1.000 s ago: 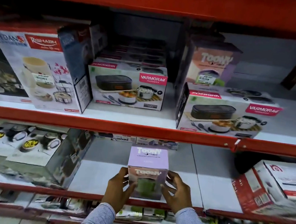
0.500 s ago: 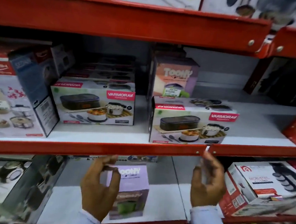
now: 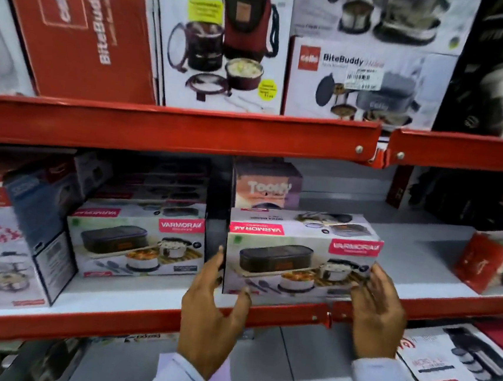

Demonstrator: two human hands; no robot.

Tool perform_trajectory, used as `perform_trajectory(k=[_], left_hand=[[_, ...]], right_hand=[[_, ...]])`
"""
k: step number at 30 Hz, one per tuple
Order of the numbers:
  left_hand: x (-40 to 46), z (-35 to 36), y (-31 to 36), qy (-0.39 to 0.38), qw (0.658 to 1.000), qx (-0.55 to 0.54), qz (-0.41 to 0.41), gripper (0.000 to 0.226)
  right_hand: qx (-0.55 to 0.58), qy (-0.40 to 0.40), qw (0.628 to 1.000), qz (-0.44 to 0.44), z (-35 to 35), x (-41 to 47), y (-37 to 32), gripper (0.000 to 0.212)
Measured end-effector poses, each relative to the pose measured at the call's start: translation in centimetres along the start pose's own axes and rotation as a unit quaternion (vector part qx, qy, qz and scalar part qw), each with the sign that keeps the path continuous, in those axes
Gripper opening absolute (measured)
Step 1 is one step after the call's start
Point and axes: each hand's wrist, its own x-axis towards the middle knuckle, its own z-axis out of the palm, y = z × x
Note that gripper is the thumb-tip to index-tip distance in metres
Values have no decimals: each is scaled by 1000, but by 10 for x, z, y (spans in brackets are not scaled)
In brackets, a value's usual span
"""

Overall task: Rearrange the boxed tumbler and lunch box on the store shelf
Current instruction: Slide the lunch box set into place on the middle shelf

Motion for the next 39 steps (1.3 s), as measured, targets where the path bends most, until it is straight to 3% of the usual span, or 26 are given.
perform_trajectory(k=[3, 7, 14, 28, 33, 39], left_hand=[[-3, -25, 13, 86, 995, 0, 54, 71], [9, -75, 23, 187, 979, -43, 75, 69], [30, -154, 2, 255, 964, -49, 58, 63], [28, -185, -24, 253, 967, 6, 35, 68], [20, -191, -44, 183, 979, 91, -5, 76], [17, -194, -64, 109, 987, 111, -51, 81]], right_hand=[[38, 19, 998, -43, 10, -12, -24, 45], [88, -24, 992, -86, 44, -28, -61, 54], [116, -104, 982, -110, 112, -51, -94, 38], [83, -162, 979, -95, 133, -79, -100, 46], [60, -170, 981, -71, 135, -92, -83, 47], [31, -222, 974, -11, 144, -105, -53, 48]])
